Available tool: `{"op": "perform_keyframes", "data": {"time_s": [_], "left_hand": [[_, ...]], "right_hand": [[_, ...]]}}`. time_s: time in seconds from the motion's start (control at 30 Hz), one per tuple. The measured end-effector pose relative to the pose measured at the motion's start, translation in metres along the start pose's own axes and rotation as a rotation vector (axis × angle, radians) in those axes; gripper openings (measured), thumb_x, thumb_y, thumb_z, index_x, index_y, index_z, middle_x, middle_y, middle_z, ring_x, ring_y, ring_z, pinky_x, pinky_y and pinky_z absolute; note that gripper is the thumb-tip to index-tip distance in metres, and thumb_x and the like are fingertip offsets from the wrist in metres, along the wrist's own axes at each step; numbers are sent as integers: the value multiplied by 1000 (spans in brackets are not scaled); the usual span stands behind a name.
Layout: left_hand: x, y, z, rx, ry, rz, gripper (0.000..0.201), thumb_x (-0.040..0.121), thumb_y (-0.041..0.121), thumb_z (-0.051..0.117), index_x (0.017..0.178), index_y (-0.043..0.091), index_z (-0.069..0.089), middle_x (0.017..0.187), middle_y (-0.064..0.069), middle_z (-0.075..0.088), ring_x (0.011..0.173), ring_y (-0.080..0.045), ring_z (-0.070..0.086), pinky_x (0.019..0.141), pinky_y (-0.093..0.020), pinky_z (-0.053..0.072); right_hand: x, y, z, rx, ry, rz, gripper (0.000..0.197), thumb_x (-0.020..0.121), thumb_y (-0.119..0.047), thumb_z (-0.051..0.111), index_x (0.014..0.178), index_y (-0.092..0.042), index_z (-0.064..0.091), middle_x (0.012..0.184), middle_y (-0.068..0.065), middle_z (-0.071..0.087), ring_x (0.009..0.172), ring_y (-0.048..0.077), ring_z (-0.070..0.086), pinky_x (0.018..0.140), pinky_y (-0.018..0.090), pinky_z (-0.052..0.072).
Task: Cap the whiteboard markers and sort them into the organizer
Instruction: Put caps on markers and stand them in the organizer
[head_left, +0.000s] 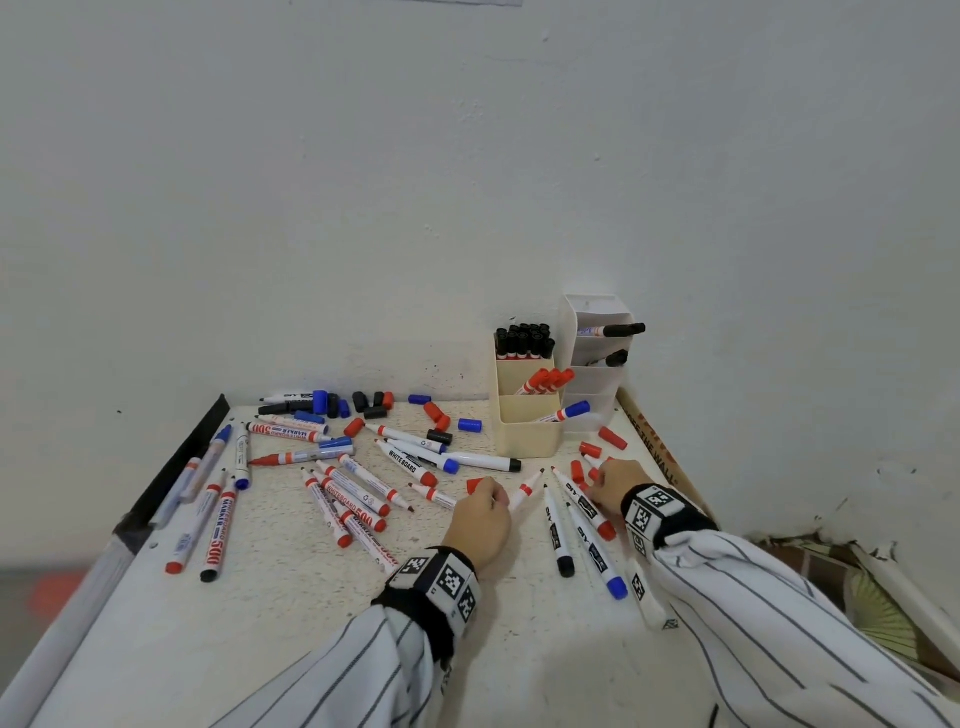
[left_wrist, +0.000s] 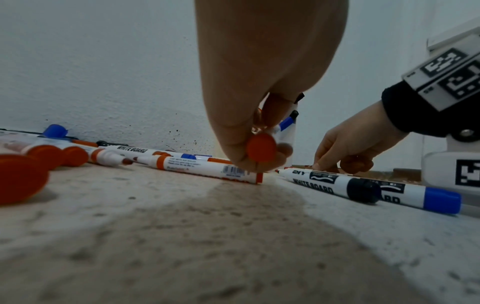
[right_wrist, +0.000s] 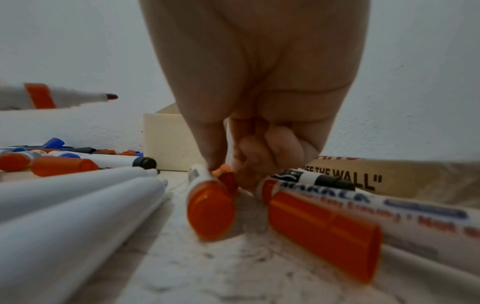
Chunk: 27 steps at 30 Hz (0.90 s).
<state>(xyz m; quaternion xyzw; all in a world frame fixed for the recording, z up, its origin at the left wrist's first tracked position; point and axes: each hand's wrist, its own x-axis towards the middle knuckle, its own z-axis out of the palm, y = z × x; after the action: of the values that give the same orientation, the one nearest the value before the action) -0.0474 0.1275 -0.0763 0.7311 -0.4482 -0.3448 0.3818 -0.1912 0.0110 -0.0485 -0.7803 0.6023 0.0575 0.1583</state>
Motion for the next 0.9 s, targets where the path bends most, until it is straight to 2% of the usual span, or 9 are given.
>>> {"op": "perform_keyframes", "data": {"time_s": [0.13, 0.2, 0.27, 0.33, 0.4, 0.5, 0.57, 0.67, 0.9], "left_hand": [[-2, -3, -6, 1, 27, 8, 6, 91, 21, 49, 90, 18, 44, 90, -2, 58, 82, -22, 59, 77, -34, 48], [-2, -5, -7, 26, 13, 8, 15, 87, 19, 57, 97, 19, 46, 98, -6, 62, 88, -23, 60, 77, -31, 48], [-3, -4, -5, 39, -5, 12, 18, 87, 19, 59, 100, 19, 48, 98, -6, 61, 82, -19, 58, 78, -33, 50], [-4, -3, -3, 80, -13, 19, 16, 89, 22, 58, 103, 20, 50, 94, -1, 58, 82, -16, 56, 80, -31, 50], [-6, -2, -1, 125, -8, 32, 18, 90, 24, 56, 107, 19, 52, 94, 2, 57, 86, -13, 55, 80, -26, 46], [-10, 0, 2, 146, 5, 56, 20, 91, 23, 55, 111, 19, 53, 96, 4, 56, 89, -12, 54, 80, -22, 42], [-13, 2, 2, 149, 4, 75, 20, 91, 23, 56, 111, 20, 53, 95, 4, 56, 90, -11, 55, 80, -22, 42], [-17, 6, 3, 143, 8, 114, 16, 91, 21, 56, 107, 22, 52, 94, 5, 57, 88, -10, 54, 80, -21, 42], [-24, 9, 2, 218, 17, 128, 20, 92, 23, 54, 112, 21, 54, 97, 3, 58, 88, -11, 53, 83, -22, 43]], "right_hand": [[2, 5, -2, 55, 60, -34, 18, 93, -33, 49, 93, -15, 55, 106, 2, 60, 95, 18, 56, 85, 24, 42], [0, 8, -4, 170, 124, -97, 13, 91, -28, 53, 82, -20, 48, 96, -10, 52, 100, 17, 56, 87, 23, 44], [-3, 11, -6, 335, 175, -202, 6, 90, -20, 55, 96, -18, 53, 89, -15, 48, 90, 10, 53, 78, 17, 42], [-8, 11, -7, 402, 216, -306, 24, 90, -14, 55, 114, -16, 56, 100, -6, 54, 90, 5, 48, 83, 16, 38], [-15, 12, -10, 407, 240, -351, 26, 89, -10, 54, 114, -18, 59, 111, 3, 51, 94, 8, 47, 92, 19, 38], [-25, 13, -11, 394, 216, -445, 28, 90, -6, 52, 114, -16, 62, 111, -4, 50, 100, 2, 41, 97, 15, 30], [-28, 14, -9, 398, 190, -497, 28, 89, -7, 56, 115, -15, 62, 111, -5, 57, 102, 3, 46, 100, 17, 34], [-31, 16, -4, 405, 189, -500, 25, 85, -9, 61, 109, -16, 63, 109, -2, 62, 95, 5, 54, 90, 15, 42], [-37, 20, 0, 389, 187, -579, 25, 85, -6, 60, 108, -15, 66, 95, -12, 53, 90, 3, 52, 79, 4, 39]]}}
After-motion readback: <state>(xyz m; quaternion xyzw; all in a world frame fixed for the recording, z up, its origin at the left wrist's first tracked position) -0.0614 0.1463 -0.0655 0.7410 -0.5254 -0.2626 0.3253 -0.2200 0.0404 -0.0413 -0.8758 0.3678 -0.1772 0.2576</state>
